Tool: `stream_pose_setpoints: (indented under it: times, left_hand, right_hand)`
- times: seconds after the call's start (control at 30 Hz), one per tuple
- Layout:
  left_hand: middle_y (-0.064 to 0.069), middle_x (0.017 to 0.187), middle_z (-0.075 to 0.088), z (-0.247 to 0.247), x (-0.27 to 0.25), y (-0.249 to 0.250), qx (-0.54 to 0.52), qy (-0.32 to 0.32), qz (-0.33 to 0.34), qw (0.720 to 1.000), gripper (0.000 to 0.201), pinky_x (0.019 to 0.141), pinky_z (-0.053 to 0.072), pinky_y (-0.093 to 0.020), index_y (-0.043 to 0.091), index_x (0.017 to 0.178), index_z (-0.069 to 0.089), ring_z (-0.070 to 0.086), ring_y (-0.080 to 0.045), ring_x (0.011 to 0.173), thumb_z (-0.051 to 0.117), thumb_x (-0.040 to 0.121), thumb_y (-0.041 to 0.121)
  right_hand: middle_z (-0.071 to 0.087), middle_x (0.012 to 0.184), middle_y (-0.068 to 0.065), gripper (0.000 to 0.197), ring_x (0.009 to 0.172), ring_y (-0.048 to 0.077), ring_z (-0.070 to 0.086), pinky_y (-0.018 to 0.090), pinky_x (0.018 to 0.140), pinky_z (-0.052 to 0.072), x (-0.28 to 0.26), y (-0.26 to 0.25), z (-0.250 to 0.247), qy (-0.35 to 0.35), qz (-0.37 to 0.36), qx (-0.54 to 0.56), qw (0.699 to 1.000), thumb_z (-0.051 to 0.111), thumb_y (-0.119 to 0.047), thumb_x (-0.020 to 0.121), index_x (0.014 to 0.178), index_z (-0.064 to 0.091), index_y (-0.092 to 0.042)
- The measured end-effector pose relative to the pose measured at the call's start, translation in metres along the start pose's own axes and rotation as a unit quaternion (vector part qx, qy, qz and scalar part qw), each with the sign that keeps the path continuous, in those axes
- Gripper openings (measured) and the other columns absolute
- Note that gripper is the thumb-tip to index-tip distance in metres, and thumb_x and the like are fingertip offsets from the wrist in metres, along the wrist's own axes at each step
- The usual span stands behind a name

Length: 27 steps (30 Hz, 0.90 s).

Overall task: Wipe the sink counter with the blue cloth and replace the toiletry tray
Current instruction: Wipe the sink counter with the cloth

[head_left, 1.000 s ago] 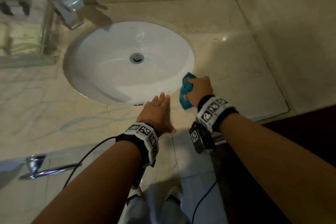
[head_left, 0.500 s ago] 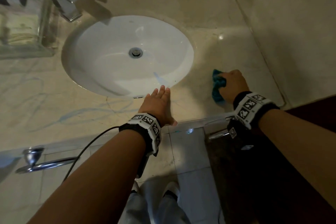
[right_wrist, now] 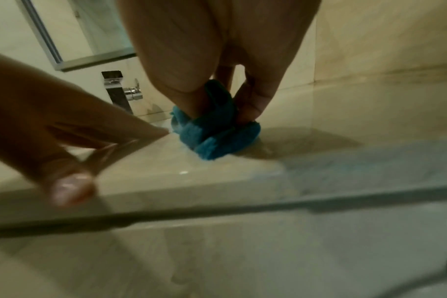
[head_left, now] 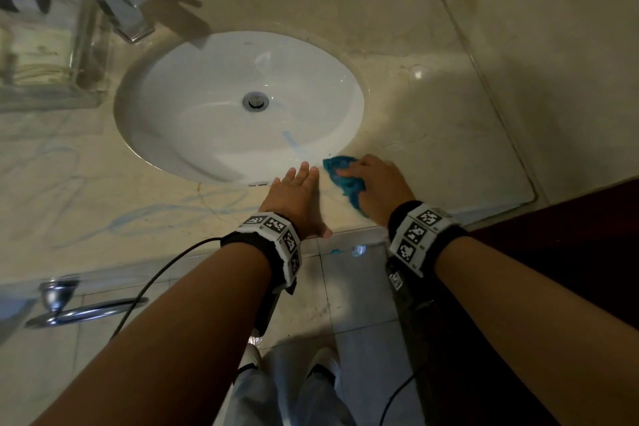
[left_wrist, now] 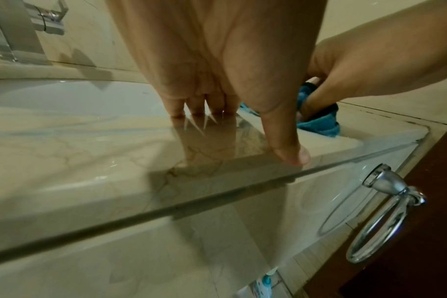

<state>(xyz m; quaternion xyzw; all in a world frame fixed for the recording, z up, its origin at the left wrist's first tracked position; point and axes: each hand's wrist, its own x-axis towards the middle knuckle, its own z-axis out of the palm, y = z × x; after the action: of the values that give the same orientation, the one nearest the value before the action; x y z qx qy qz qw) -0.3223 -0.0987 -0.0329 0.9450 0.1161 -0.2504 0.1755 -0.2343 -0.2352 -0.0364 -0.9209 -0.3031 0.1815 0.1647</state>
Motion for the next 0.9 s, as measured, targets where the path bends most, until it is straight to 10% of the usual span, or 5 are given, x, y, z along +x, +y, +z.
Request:
stream_pose_setpoints:
  times: [0.2,0.5,0.8,0.9]
  left_hand:
    - [-0.007,0.159,-0.010,0.002,0.003,0.000,0.010,-0.014,-0.004,1.000,0.120,0.119,0.005,-0.044,0.012,0.151,-0.008,-0.004,-0.027,0.147,0.073,0.072,0.052]
    - [-0.003,0.160,-0.009,-0.003,-0.012,0.005,0.046,0.000,-0.035,0.998,0.111,0.117,0.004,-0.054,0.022,0.152,-0.004,-0.004,-0.025,0.147,0.065,0.074,0.062]
    - [-0.009,0.157,-0.020,0.000,-0.054,-0.055,0.018,0.022,-0.142,0.989,0.091,0.115,0.006,-0.059,0.045,0.147,-0.003,-0.012,-0.036,0.145,0.051,0.079,0.071]
    - [-0.012,0.157,-0.020,0.001,-0.058,-0.056,-0.024,0.005,-0.147,0.989,0.091,0.116,0.009,-0.057,0.044,0.148,-0.001,-0.013,-0.037,0.144,0.055,0.080,0.066]
  right_hand:
    - [0.042,0.136,0.016,0.054,0.120,0.040,0.042,0.037,0.108,0.033,0.016,0.043,-0.029,0.030,0.150,-0.015,0.988,0.053,-0.006,0.082,0.134,0.048,-0.017]
    - [0.054,0.130,0.006,0.031,0.116,0.027,0.050,0.033,0.099,0.032,-0.024,-0.012,0.008,0.019,-0.006,-0.053,0.998,0.042,-0.032,0.095,0.118,0.062,-0.022]
    - [0.039,0.133,0.014,0.039,0.119,0.036,0.039,0.037,0.100,0.037,-0.010,0.005,-0.013,0.052,0.159,-0.013,0.986,0.051,-0.018,0.092,0.131,0.050,-0.016]
    - [0.042,0.126,0.010,0.039,0.114,0.034,0.039,0.036,0.095,0.036,-0.016,-0.022,0.009,0.035,0.105,-0.011,0.994,0.046,-0.013,0.093,0.130,0.050,-0.024]
